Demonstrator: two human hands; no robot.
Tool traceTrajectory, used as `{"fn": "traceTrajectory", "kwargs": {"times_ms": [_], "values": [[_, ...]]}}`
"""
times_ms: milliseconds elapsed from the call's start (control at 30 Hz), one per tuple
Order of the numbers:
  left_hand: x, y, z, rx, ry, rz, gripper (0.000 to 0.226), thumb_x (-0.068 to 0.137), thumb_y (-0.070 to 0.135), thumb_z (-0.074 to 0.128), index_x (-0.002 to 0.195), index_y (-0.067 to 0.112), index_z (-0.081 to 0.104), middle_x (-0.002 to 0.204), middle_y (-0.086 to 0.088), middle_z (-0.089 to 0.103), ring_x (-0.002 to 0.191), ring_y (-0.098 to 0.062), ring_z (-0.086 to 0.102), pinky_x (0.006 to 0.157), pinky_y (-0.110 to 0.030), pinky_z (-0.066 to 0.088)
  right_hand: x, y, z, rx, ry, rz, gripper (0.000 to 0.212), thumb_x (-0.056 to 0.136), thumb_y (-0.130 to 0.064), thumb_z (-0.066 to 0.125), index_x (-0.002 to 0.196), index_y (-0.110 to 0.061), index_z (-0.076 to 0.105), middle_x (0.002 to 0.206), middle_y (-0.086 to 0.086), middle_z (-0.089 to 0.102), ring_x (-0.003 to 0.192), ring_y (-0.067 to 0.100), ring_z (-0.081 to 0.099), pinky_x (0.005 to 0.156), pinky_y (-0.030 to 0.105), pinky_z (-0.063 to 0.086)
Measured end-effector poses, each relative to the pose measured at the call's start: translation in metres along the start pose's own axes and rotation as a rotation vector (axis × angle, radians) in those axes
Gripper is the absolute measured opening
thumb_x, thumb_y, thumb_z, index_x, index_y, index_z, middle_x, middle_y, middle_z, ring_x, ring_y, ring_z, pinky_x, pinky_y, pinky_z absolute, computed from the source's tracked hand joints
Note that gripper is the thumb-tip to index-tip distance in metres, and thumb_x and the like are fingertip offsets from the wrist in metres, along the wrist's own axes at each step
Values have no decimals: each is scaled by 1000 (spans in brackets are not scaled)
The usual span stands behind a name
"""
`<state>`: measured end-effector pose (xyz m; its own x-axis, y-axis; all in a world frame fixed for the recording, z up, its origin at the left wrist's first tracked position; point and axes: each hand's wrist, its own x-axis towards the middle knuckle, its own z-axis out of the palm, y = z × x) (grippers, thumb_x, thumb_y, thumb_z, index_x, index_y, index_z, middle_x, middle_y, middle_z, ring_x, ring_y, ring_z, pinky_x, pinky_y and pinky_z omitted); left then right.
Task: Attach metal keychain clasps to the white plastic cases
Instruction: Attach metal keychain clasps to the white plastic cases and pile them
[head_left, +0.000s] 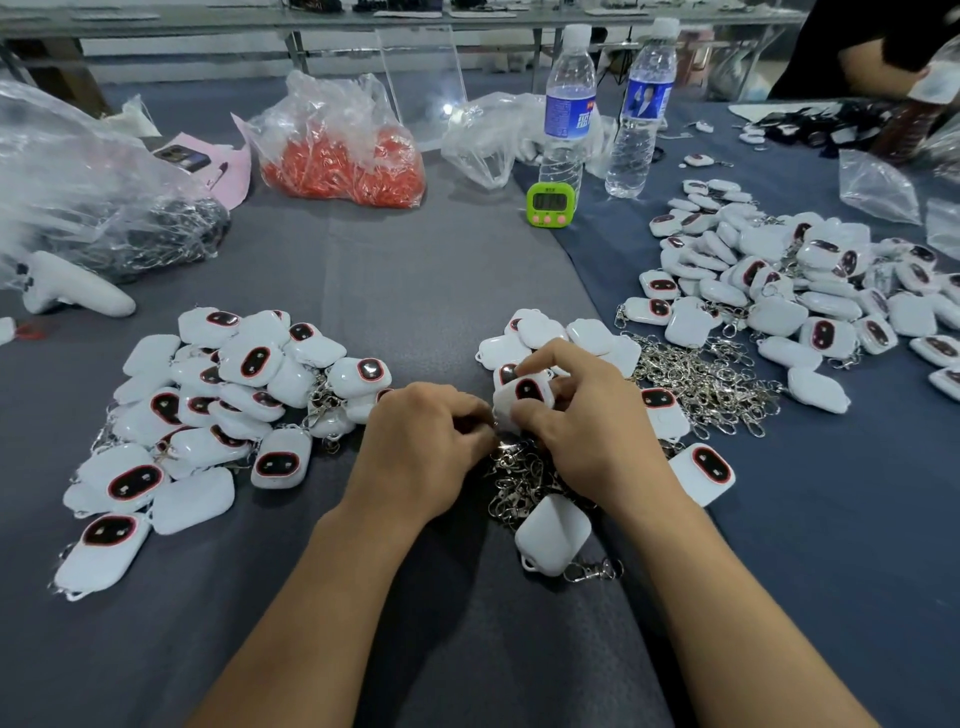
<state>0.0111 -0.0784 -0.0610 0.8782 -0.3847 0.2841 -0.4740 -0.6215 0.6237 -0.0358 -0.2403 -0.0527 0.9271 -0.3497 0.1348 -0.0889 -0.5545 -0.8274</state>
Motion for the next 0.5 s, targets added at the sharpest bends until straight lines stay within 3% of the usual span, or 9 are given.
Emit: {"fn": "traceTrajectory", "kwargs": {"times_ms": [167,267,400,500], "values": [[-1,1,-1,-15,-15,1,11,78,24,80,88,29,81,76,8,74,67,-7,62,62,-13,42,2,0,-2,-21,-17,-24,23,79,-19,79,92,-35,68,75,-4,64,68,12,60,61,24,42],[-3,3,-1,-3,8,20,10,79,24,80,88,28,82,77,7,74,66,-8,62,65,-21,47,2,-1,-3,-40,-31,-44,24,80,-17,79,89,-36,68,70,-9,56,62,4,53,55,14,37],[-6,6,2,61,71,56,5,79,25,80,84,25,81,73,4,74,65,-15,65,64,-33,52,1,0,-3,-47,-53,-33,25,80,-17,78,89,-38,68,70,-10,57,62,4,53,55,14,34],[-5,8,2,115,125,70,5,77,27,83,76,24,79,67,4,71,63,-18,63,61,-31,48,2,1,-2,29,-80,11,24,78,-16,77,88,-36,69,64,-5,65,54,5,56,54,19,39]]}}
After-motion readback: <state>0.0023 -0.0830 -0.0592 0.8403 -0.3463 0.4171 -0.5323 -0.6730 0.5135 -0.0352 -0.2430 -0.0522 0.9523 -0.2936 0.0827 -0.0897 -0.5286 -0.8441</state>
